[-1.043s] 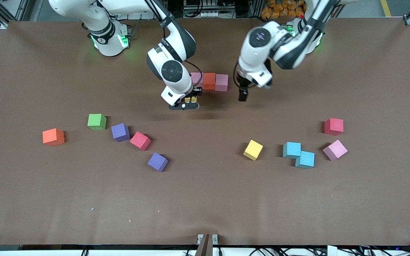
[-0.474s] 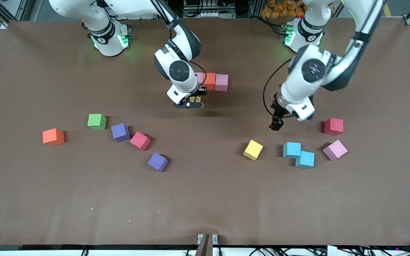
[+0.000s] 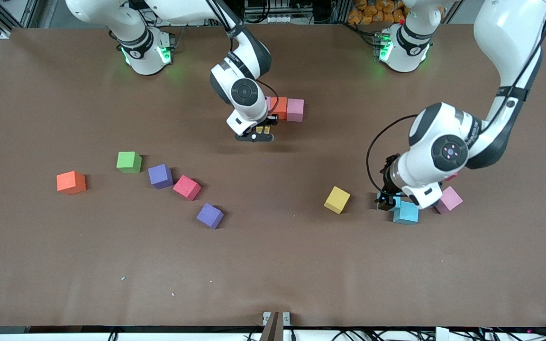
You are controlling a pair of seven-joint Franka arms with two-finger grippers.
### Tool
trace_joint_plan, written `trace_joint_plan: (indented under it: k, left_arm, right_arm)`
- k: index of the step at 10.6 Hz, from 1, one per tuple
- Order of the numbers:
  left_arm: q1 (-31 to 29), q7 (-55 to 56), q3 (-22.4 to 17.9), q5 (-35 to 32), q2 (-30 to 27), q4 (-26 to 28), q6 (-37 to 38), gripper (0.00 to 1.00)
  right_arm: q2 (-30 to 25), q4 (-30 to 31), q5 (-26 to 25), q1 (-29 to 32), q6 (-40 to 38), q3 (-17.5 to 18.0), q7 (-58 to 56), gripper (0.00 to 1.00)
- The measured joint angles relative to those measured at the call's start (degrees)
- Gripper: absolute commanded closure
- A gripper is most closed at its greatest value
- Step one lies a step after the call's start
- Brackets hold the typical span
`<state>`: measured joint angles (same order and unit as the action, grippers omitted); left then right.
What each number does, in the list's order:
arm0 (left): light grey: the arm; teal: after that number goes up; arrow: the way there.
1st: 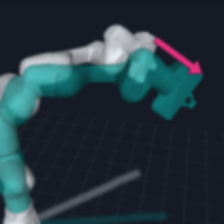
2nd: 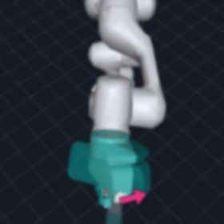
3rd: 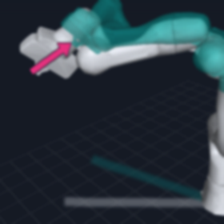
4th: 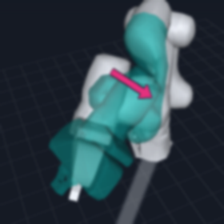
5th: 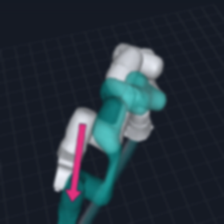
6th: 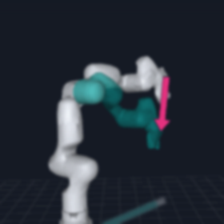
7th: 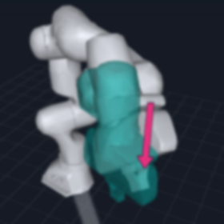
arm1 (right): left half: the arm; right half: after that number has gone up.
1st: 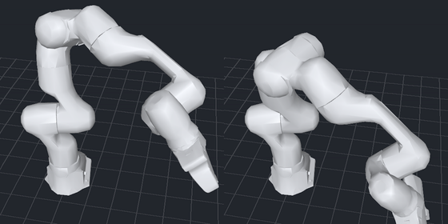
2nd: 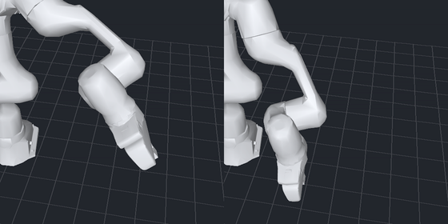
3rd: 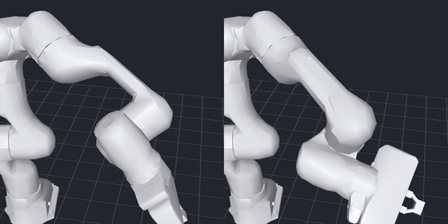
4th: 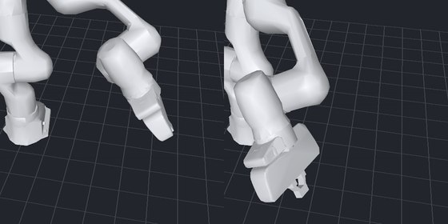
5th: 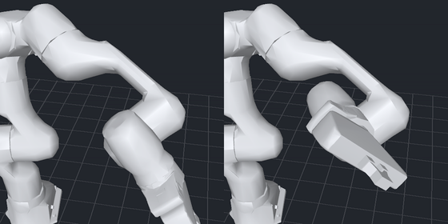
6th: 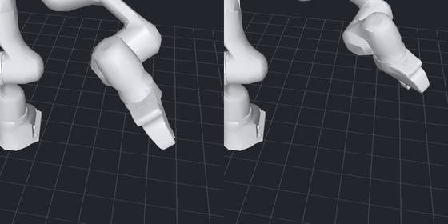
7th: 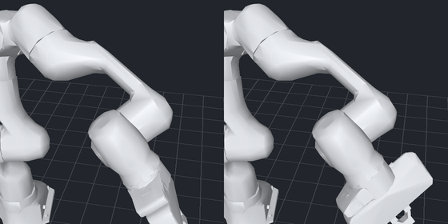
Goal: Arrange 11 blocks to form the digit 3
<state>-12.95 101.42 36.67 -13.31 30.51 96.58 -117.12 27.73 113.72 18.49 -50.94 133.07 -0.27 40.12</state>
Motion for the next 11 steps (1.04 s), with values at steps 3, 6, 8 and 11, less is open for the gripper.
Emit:
trace_joint_plan:
  k: [3, 6, 8, 11]
  left_arm:
    - [0.2, -4.0, 0.0, -0.1, 1.5, -1.2, 1.1, 0.00]
    - [0.5, -8.5, -0.8, -1.8, 3.5, -2.4, 1.4, 0.00]
    - [2.4, -9.3, -1.6, -3.1, 6.1, -5.3, 1.9, 0.00]
    - [9.0, -9.3, -6.6, -3.3, 9.5, -10.3, 2.6, 0.00]
  right_arm:
    - [0.7, 0.0, 0.0, 0.0, 0.0, 0.0, 0.0, 0.82]
    - [1.0, 0.0, 0.0, 0.0, 0.0, 0.0, 0.1, 0.81]
    - [1.0, 0.0, 0.0, -0.1, 0.0, 0.0, 0.1, 0.78]
    - [1.0, 0.0, 0.0, -0.5, 0.0, 0.0, 0.1, 0.00]
